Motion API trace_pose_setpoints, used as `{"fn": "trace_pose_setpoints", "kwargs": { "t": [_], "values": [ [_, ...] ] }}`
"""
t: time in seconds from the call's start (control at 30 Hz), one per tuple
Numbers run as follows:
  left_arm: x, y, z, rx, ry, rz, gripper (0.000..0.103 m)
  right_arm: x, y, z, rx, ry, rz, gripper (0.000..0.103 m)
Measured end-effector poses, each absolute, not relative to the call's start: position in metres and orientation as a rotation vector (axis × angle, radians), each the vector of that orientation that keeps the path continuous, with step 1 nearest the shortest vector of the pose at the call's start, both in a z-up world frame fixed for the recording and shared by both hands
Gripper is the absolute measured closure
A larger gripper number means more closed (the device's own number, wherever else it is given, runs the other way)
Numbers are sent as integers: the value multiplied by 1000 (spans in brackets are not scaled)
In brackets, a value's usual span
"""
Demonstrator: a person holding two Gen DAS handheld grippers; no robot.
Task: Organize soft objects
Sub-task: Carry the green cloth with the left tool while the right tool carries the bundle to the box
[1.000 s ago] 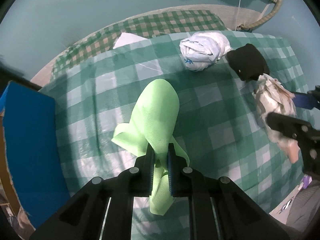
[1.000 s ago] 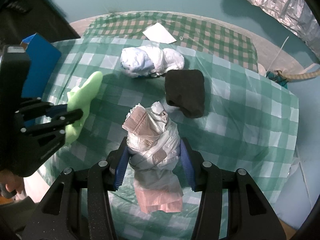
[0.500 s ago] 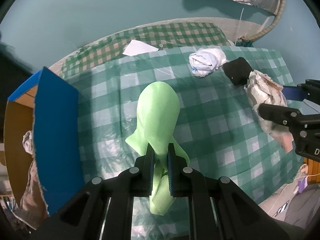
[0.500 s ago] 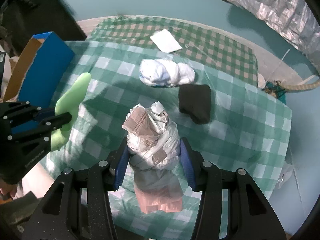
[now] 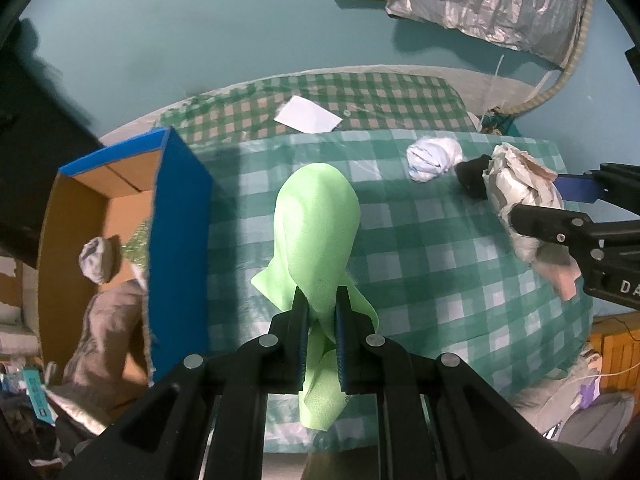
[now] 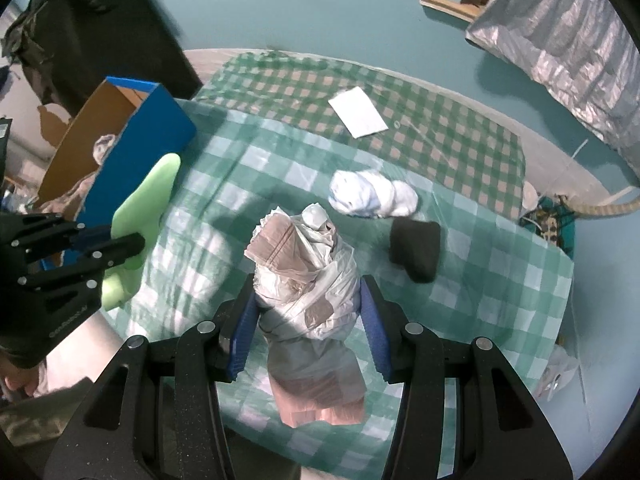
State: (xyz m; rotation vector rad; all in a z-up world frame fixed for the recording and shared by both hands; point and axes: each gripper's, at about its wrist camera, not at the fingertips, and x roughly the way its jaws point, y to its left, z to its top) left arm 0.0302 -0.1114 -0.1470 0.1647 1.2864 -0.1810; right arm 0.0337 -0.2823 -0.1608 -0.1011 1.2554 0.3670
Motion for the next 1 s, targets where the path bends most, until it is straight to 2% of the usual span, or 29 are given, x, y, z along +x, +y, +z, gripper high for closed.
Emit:
{"fn": "trace_pose_setpoints", "kwargs": {
  "t": [0.37, 1.0],
  "values": [
    [20, -79, -117, 138, 1236, -108, 92, 39, -249, -143, -142, 1234, 441, 54],
    [18, 10, -109, 13, 1233, 69, 92, 60, -155, -117, -217, 1186, 590, 54]
  ]
}}
